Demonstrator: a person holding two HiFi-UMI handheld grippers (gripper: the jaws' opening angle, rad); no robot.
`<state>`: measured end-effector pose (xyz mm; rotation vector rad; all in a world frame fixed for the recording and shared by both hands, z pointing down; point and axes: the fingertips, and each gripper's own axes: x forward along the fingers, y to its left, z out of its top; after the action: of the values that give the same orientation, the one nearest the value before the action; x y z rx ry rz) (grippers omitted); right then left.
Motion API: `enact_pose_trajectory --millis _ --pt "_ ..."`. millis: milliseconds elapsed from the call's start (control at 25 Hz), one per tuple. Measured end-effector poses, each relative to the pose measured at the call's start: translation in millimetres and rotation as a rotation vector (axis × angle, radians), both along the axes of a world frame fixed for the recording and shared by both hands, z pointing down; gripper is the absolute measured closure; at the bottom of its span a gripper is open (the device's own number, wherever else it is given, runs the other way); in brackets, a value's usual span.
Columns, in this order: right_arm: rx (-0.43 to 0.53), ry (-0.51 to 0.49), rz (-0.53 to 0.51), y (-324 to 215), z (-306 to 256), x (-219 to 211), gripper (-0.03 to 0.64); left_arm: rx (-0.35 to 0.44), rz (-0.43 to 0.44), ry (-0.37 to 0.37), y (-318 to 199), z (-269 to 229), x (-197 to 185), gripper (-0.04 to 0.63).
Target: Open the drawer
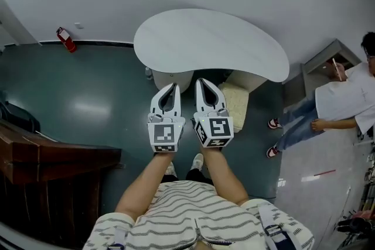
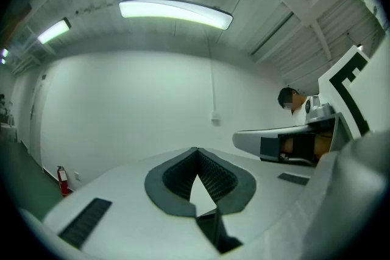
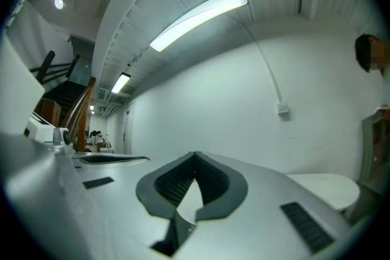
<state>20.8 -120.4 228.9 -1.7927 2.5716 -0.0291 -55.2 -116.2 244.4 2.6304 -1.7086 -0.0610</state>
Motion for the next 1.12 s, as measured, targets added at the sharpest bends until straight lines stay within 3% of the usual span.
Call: enact_pose_trajectory --millis 240,560,800,1120 --pt "0.013 0.011 -0.064 -30 15 20 0.612 0.010 -0.061 0.018 -31 18 21 0.595" --pt "-0.013 0.012 -0.115 -66 55 47 0.612 -0.012 -0.134 -0.017 -65 58 39 0.595" --pt "0.012 0.013 -0.112 -88 87 42 0.612 -0.010 -0.118 -0.037 -85 90 40 0.595" --pt "0.005 0.027 -0.087 -102 163 26 0.612 -0.018 -0.081 -0.031 -101 169 38 0.595"
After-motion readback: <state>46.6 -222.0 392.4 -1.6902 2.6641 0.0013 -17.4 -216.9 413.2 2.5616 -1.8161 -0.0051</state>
